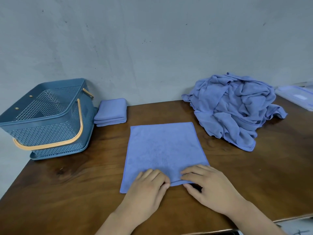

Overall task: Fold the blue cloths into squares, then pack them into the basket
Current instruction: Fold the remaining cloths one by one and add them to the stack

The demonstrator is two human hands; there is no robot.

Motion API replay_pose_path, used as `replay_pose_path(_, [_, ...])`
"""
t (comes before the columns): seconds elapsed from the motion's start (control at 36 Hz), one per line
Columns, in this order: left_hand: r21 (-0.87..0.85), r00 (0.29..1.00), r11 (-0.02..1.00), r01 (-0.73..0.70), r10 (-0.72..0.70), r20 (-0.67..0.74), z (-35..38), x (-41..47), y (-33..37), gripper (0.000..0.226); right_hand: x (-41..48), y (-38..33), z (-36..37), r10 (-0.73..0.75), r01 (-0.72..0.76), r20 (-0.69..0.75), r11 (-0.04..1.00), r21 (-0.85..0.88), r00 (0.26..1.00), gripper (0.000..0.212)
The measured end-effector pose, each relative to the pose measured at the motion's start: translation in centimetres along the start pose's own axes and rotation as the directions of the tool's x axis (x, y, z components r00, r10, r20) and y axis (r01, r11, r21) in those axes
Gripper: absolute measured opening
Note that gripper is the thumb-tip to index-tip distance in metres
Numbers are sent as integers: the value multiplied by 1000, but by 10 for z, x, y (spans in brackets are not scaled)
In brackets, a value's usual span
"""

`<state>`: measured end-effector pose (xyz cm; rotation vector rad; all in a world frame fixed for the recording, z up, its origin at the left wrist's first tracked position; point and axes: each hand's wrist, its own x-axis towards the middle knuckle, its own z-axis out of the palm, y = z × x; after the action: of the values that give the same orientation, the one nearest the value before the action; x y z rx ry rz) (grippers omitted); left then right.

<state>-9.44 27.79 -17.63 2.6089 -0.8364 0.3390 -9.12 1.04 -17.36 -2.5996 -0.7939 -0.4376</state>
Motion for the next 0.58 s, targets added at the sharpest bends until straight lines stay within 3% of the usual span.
replay_pose_path(0.14, [66,998,997,31,-28,-53,14,14,13,29,-1,2,-1,6,-6,14,1000,7,1000,20])
replay_pose_path(0.28, [118,995,992,53,-42,-92,17,17,10,18,-4,6,-3,54,-55,43,998,28,998,22])
replay_pose_path(0.39, [63,992,993,95,-89,-86,4,-4,-15,16,-18,24,-10,165,-169,57,981,92,985,28])
replay_pose_path(0.5, [-18,985,986,164,-165,-48,-20,-30,-49,20,-26,30,-20,259,-259,15,955,146,966,46])
replay_pose_path(0.58, [-103,972,967,233,-236,-21,-38,-44,-63,19,-22,26,-28,371,-354,4,882,310,929,40])
